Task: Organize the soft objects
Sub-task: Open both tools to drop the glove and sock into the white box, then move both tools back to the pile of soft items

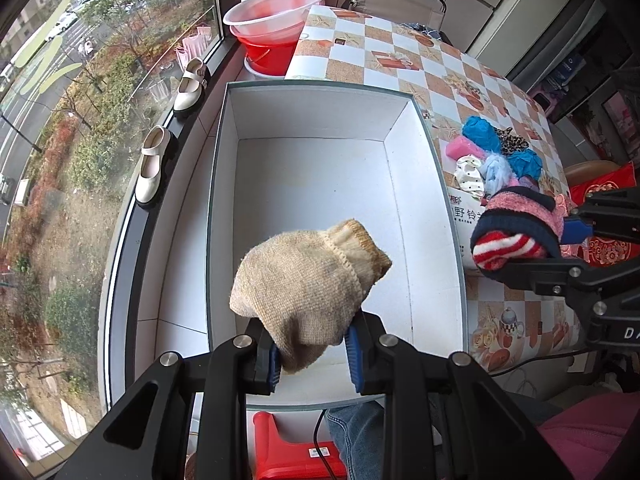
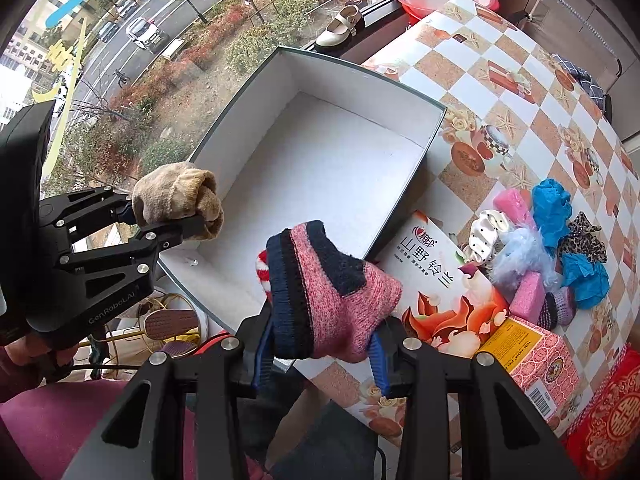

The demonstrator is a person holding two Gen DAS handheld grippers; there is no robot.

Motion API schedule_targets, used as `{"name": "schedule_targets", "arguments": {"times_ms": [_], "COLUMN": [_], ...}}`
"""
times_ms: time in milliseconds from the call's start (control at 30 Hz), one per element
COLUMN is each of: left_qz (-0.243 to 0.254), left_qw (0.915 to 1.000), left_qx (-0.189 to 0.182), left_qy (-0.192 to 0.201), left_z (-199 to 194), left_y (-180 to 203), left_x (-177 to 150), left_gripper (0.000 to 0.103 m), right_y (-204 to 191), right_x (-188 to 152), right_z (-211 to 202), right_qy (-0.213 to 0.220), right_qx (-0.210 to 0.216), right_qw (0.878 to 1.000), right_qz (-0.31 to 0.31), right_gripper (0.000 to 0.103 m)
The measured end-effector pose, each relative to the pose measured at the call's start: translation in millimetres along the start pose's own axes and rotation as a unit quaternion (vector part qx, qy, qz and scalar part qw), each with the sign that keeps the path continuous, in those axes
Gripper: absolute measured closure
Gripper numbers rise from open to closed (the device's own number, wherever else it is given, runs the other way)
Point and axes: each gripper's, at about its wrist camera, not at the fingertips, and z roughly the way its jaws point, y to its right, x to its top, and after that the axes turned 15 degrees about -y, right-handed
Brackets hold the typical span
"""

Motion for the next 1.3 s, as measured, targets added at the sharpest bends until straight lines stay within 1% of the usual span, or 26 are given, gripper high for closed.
{"name": "schedule_targets", "arguments": {"times_ms": [300,533,600,633,667,733,767,800,833,867,900,933,1033,1100,1167,1233,1300], "left_qz": [-0.015,-0.009,-0.008,-0.007,-0.005,-0.001,0.002,0.004,0.007,0.008,0.009,0.011,0.022,0.026,0.027,0.025,0.03], "left_qw": [0.9996,0.9992,0.9992,0.9992,0.9992,0.9993,0.9991,0.999,0.9988,0.9987,0.9986,0.9984,0.9976,0.9981,0.9988,0.9992,0.9987], "left_qx": [0.007,0.011,0.014,0.016,0.019,0.027,0.034,0.04,0.045,0.046,0.047,0.051,0.061,0.051,0.031,-0.004,-0.03], "left_qy": [-0.025,-0.037,-0.037,-0.036,-0.034,-0.027,-0.023,-0.021,-0.021,-0.021,-0.021,-0.021,-0.022,-0.026,-0.028,-0.031,-0.029], "left_z": [14,22,23,23,22,20,19,19,19,19,19,19,21,22,21,18,12], "left_y": [-8,-5,-4,-4,-3,-1,1,1,2,3,3,4,8,10,12,13,18], "left_x": [-6,-7,-7,-7,-7,-6,-6,-6,-5,-4,-3,-3,-1,0,2,6,12], "left_gripper": [0.075,0.075,0.072,0.069,0.067,0.055,0.052,0.045,0.038,0.034,0.029,0.024,0.021,0.019,0.014,0.001,0.0], "right_y": [-24,-28,-29,-30,-30,-29,-29,-29,-28,-27,-26,-25,-20,-14,-8,2,13], "right_x": [16,24,25,24,25,26,26,26,26,25,25,25,24,23,21,17,11], "right_z": [15,20,21,21,21,21,21,21,21,21,20,18,13,11,8,-1,-16], "right_qy": [-0.017,-0.026,-0.027,-0.028,-0.028,-0.028,-0.028,-0.028,-0.028,-0.027,-0.025,-0.021,-0.013,-0.012,-0.014,-0.008,0.004], "right_qx": [0.002,-0.002,-0.002,-0.001,-0.001,0.0,0.001,0.003,0.003,0.004,0.007,0.009,0.006,0.01,0.014,0.023,0.037], "right_qw": [0.999,0.999,0.999,0.999,0.999,0.999,0.999,0.999,0.999,0.999,0.999,0.999,1.0,1.0,1.0,0.999,0.998], "right_qz": [-0.036,-0.043,-0.042,-0.043,-0.042,-0.042,-0.042,-0.041,-0.04,-0.037,-0.035,-0.033,-0.02,-0.006,0.009,0.025,0.044], "right_gripper": [0.063,0.063,0.063,0.063,0.061,0.059,0.059,0.058,0.055,0.039,0.018,0.013,0.011,0.011,0.011,0.011,0.011]}}
